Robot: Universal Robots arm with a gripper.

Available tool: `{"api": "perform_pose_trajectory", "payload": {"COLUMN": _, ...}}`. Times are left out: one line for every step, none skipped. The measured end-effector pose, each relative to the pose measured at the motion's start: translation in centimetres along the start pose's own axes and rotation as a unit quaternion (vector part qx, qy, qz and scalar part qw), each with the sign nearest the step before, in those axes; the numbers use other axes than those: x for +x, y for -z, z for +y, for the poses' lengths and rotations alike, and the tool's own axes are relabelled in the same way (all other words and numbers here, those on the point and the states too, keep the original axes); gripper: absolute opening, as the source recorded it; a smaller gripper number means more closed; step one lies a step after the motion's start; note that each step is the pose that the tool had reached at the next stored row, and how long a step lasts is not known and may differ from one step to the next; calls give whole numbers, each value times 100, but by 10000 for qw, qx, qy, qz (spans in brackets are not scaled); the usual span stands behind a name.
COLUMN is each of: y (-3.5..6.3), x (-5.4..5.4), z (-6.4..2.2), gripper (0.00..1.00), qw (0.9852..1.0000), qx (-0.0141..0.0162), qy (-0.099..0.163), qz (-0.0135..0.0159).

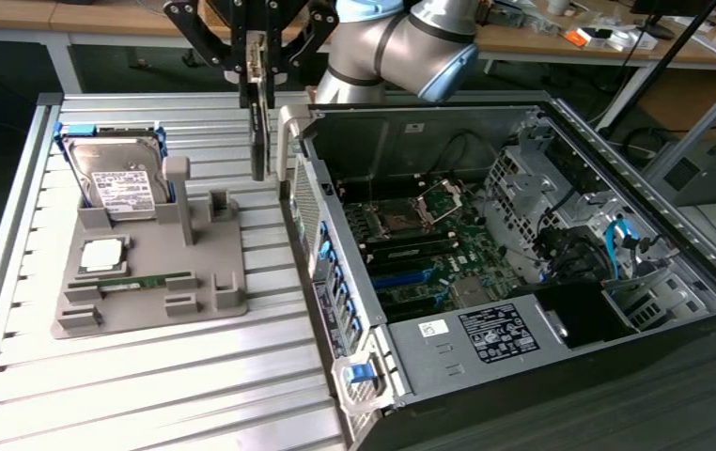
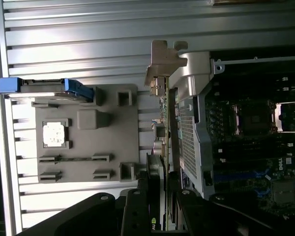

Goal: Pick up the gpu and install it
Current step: 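Pick up the gpu and move the gpu toward the slot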

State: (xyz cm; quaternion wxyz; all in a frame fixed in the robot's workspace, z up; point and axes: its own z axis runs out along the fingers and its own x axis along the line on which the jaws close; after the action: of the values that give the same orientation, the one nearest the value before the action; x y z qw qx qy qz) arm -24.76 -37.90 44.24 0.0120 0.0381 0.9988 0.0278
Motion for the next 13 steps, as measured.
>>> {"api": "perform_pose_trajectory", "payload": {"y": 0, "x": -11, "z": 1, "gripper": 27, "qw": 10000, "qx": 0, "qy": 0, "qz": 0}}
{"api": "perform_pose_trajectory", "payload": {"y": -1, "x": -23, "z": 1, "gripper": 27, "qw": 10000, "qx": 0, "qy": 0, "qz": 0}}
{"api": "perform_pose_trajectory", "payload": {"y": -1, "x": -33, "z": 2, "gripper": 27, "qw": 10000, "qx": 0, "qy": 0, "qz": 0}}
{"api": "perform_pose_trajectory", "payload": {"y": -1, "x": -47, "z": 3, "gripper": 27, "qw": 10000, "qx": 0, "qy": 0, "qz": 0}}
{"api": "perform_pose_trajectory", "payload": {"y": -1, "x": -65, "z": 4, "gripper": 27, "qw": 10000, "qx": 0, "qy": 0, "qz": 0}}
{"api": "perform_pose_trajectory", "payload": {"y": -2, "x": -75, "z": 5, "gripper": 27, "qw": 10000, "qx": 0, "qy": 0, "qz": 0}}
{"api": "perform_pose_trajectory", "payload": {"y": -2, "x": -85, "z": 6, "gripper": 27, "qw": 10000, "qx": 0, "qy": 0, "qz": 0}}
{"api": "perform_pose_trajectory", "payload": {"y": -2, "x": -103, "z": 7, "gripper": 27, "qw": 10000, "qx": 1, "qy": 0, "qz": 0}}
{"api": "perform_pose_trajectory", "payload": {"y": -3, "x": -129, "z": 8, "gripper": 27, "qw": 10000, "qx": 0, "qy": 0, "qz": 0}}
{"api": "perform_pose_trajectory", "payload": {"y": -4, "x": -153, "z": 10, "gripper": 27, "qw": 10000, "qx": 0, "qy": 0, "qz": 0}}
{"api": "perform_pose_trajectory", "payload": {"y": -5, "x": -169, "z": 11, "gripper": 27, "qw": 10000, "qx": 0, "qy": 0, "qz": 0}}
{"api": "perform_pose_trajectory", "payload": {"y": -4, "x": -191, "z": 12, "gripper": 27, "qw": 10000, "qx": 1, "qy": 0, "qz": 0}}
{"api": "perform_pose_trajectory", "payload": {"y": -5, "x": -201, "z": 12, "gripper": 27, "qw": 10000, "qx": 0, "qy": 0, "qz": 0}}
